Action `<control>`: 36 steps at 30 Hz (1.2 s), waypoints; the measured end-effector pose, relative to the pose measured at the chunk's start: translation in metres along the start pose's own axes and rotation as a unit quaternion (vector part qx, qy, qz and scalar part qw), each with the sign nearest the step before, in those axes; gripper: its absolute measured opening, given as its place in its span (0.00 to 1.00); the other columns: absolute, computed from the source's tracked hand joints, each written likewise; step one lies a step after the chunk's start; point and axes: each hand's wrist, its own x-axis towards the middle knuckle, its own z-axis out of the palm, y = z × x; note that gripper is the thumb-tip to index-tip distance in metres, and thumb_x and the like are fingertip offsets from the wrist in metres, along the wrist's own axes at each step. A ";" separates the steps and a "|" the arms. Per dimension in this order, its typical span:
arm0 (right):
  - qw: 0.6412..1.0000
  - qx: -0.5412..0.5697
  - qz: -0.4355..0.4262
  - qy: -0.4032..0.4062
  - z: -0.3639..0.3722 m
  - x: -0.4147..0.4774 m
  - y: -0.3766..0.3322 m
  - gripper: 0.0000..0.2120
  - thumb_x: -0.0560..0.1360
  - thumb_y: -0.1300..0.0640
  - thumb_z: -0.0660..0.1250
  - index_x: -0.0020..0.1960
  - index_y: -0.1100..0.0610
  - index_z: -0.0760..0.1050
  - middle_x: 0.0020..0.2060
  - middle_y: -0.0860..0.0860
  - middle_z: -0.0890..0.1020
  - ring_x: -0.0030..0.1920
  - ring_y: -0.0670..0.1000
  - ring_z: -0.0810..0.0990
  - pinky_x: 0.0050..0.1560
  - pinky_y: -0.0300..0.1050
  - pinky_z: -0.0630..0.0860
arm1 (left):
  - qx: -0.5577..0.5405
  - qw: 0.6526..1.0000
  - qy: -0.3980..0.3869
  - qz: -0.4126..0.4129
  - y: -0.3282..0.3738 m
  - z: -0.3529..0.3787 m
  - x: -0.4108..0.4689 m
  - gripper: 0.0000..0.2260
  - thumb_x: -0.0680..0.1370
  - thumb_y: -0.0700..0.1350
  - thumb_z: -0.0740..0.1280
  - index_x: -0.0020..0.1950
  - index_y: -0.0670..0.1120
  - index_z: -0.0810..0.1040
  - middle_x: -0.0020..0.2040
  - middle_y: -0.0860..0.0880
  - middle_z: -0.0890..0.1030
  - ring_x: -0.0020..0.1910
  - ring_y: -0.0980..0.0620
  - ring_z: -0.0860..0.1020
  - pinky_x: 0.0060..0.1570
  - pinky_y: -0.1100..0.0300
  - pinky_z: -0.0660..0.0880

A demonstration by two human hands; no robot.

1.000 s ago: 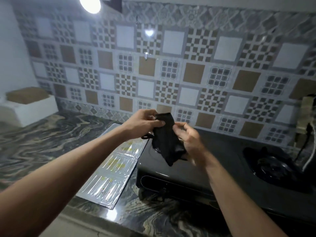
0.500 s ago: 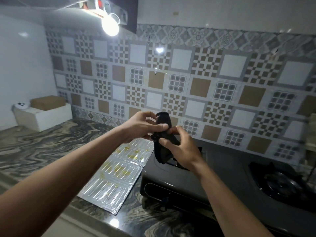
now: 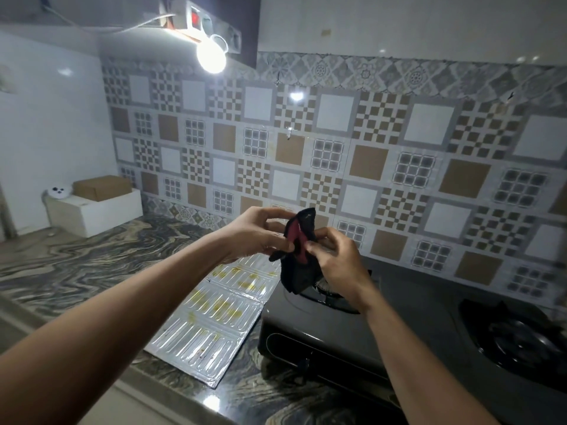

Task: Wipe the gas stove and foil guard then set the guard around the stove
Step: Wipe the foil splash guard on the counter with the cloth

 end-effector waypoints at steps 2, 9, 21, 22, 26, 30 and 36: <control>0.999 0.044 0.007 -0.008 0.000 0.002 -0.003 0.03 0.79 0.58 0.68 0.51 0.55 0.79 0.48 0.51 0.86 0.51 0.51 0.85 0.58 0.56 0.80 | 0.025 1.000 0.016 0.010 -0.004 0.002 -0.002 0.25 0.70 0.35 0.77 0.66 0.44 0.78 0.55 0.41 0.85 0.50 0.46 0.84 0.45 0.56 0.81; 0.990 0.127 0.065 -0.021 0.020 0.023 -0.007 0.09 0.73 0.59 0.75 0.49 0.63 0.81 0.46 0.59 0.86 0.47 0.60 0.85 0.53 0.60 0.81 | 0.034 0.998 0.033 0.033 -0.023 -0.016 -0.003 0.23 0.68 0.41 0.81 0.62 0.48 0.83 0.55 0.46 0.86 0.56 0.49 0.84 0.59 0.53 0.79; 0.965 0.176 0.195 -0.017 0.110 0.105 0.032 0.12 0.84 0.53 0.53 0.55 0.61 0.70 0.49 0.63 0.79 0.48 0.62 0.79 0.54 0.63 0.79 | 0.004 0.996 0.091 -0.026 -0.097 -0.117 0.046 0.16 0.75 0.30 0.62 0.52 0.46 0.84 0.43 0.47 0.85 0.43 0.50 0.78 0.46 0.59 0.79; 0.959 0.194 0.209 -0.004 0.120 0.116 0.037 0.11 0.84 0.53 0.53 0.54 0.60 0.69 0.49 0.63 0.78 0.48 0.60 0.78 0.54 0.63 0.79 | -0.006 0.995 0.094 -0.034 -0.106 -0.128 0.053 0.16 0.76 0.31 0.60 0.49 0.46 0.84 0.42 0.48 0.83 0.44 0.50 0.77 0.43 0.60 0.77; 0.939 0.240 0.246 0.026 0.165 0.155 0.067 0.19 0.80 0.46 0.58 0.55 0.61 0.76 0.51 0.59 0.82 0.50 0.57 0.82 0.54 0.61 0.79 | -0.030 0.991 0.080 -0.100 -0.141 -0.177 0.079 0.17 0.77 0.33 0.56 0.56 0.43 0.82 0.48 0.43 0.81 0.43 0.48 0.76 0.33 0.60 0.78; 0.946 0.177 0.258 0.091 0.210 0.182 0.093 0.12 0.77 0.57 0.70 0.57 0.63 0.78 0.50 0.61 0.85 0.51 0.61 0.85 0.52 0.67 0.80 | -0.037 0.988 0.012 -0.149 -0.181 -0.226 0.105 0.14 0.78 0.40 0.64 0.60 0.50 0.82 0.55 0.46 0.84 0.48 0.49 0.80 0.48 0.54 0.76; 0.936 0.057 0.319 0.135 0.247 0.207 0.141 0.17 0.68 0.61 0.71 0.57 0.60 0.78 0.48 0.57 0.85 0.46 0.58 0.85 0.50 0.57 0.83 | 0.006 0.985 -0.050 -0.168 -0.239 -0.272 0.142 0.17 0.74 0.34 0.72 0.60 0.49 0.81 0.57 0.49 0.85 0.53 0.51 0.83 0.54 0.55 0.79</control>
